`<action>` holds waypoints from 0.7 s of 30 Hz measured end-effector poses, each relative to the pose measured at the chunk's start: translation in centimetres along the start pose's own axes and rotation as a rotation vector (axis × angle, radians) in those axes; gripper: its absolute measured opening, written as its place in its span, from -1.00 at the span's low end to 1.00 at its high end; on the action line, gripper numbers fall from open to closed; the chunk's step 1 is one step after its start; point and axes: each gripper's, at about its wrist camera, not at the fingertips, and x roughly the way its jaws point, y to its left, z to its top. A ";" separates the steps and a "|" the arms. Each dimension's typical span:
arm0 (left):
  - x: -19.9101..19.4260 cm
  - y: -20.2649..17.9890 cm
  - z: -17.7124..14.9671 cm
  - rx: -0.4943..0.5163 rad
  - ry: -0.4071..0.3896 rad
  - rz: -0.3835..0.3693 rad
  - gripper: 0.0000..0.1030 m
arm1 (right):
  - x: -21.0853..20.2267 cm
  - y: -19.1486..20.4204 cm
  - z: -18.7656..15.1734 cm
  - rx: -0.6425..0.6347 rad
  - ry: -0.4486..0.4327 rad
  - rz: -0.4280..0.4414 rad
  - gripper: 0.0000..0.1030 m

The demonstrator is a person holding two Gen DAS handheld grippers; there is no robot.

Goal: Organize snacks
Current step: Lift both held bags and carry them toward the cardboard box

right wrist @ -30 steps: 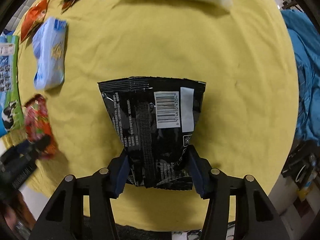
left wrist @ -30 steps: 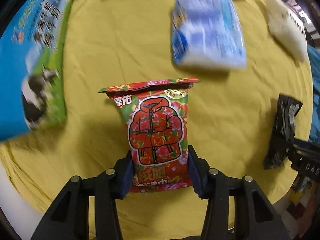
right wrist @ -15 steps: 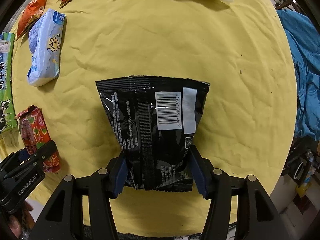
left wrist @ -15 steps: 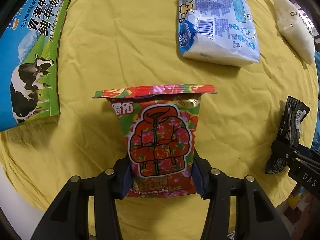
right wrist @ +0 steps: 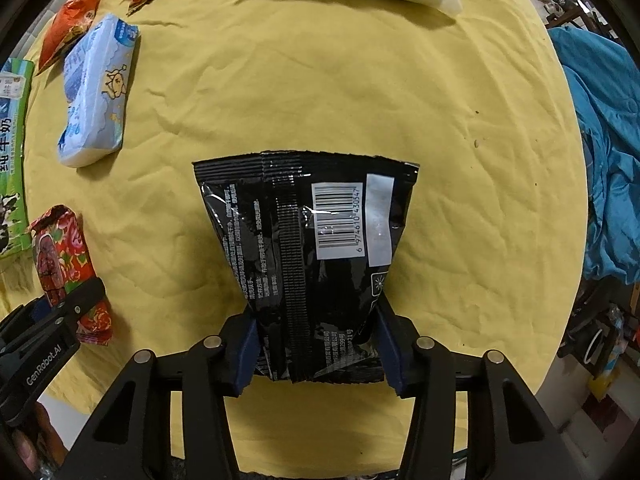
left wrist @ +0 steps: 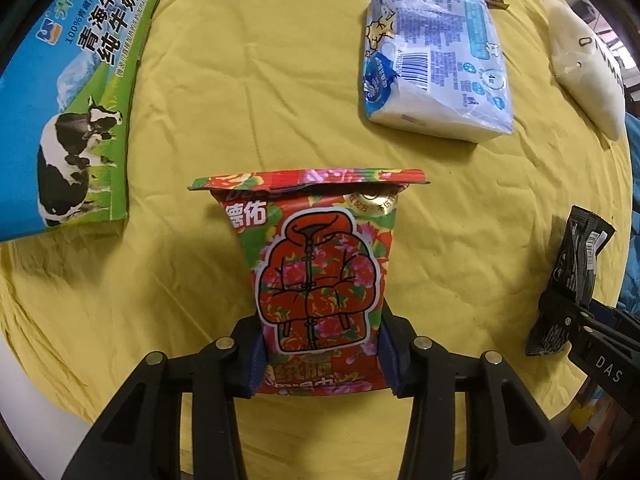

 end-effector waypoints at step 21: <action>1.0 3.0 -1.5 -0.107 0.029 -0.085 0.08 | 0.5 -1.2 -1.9 0.034 0.012 0.038 0.14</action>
